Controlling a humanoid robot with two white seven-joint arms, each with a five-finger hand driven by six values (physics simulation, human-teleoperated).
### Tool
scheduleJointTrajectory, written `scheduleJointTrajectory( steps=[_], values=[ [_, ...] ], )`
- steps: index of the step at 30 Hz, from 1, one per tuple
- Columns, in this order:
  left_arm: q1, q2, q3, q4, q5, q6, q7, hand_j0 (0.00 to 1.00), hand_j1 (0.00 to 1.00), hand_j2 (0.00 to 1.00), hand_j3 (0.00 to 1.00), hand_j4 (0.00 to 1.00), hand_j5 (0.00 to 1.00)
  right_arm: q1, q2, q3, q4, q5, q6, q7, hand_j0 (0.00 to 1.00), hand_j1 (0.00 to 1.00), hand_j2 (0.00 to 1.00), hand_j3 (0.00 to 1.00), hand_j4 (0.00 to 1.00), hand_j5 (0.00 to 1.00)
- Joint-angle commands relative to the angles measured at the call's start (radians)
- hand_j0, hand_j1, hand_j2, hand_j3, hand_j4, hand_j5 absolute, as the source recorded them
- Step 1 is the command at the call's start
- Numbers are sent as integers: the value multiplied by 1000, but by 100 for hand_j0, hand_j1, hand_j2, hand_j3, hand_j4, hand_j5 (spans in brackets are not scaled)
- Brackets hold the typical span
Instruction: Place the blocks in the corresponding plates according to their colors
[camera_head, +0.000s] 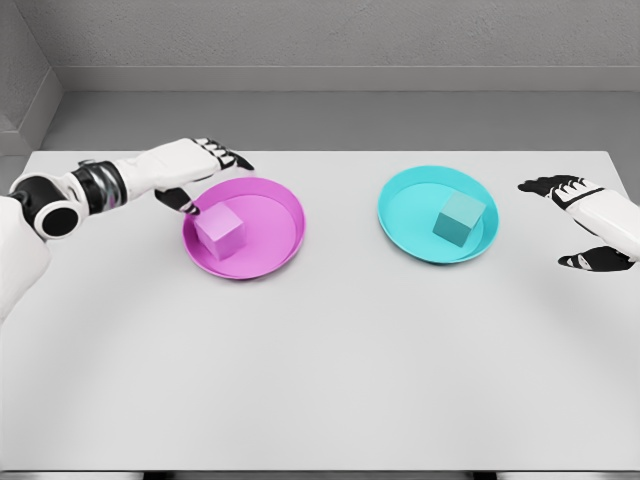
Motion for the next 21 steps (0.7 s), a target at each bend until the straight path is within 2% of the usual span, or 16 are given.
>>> scheduleJointTrajectory(
  steps=[1, 4, 6, 8, 12, 14, 21],
  values=[
    [-2, -2, 22, 3, 6, 2, 1, 100, 100, 100, 100, 100, 100, 0, -1, 0, 0, -7, 2, 1, 100, 100, 100, 100, 100, 100],
    [-3, 2, 21, -6, 9, 2, 1, 100, 100, 100, 100, 100, 100, 0, -1, 0, 0, -7, 2, 1, 100, 100, 100, 100, 100, 100],
    [2, 25, 14, -6, 65, 2, 1, 100, 100, 100, 100, 100, 100, 0, -1, 0, 0, -7, 2, -1, 100, 100, 100, 100, 100, 100],
    [6, 90, 14, -6, 135, 2, 1, 100, 100, 100, 100, 100, 100, 0, -1, 1, 0, -7, 2, 1, 100, 100, 100, 100, 100, 100],
    [11, 212, 19, -6, 195, 2, 1, 100, 100, 100, 100, 100, 100, 0, -1, 0, 1, -7, 2, 1, 100, 100, 100, 100, 100, 100],
    [46, 252, 27, -14, 226, 2, 1, 100, 100, 100, 100, 100, 100, 0, -1, 0, 1, -7, 2, 1, 100, 100, 100, 100, 100, 100],
    [63, 324, 76, -9, 246, 2, 1, 100, 100, 100, 100, 100, 100, 0, -1, 0, 1, -7, 2, 1, 100, 100, 100, 100, 100, 100]
  ],
)
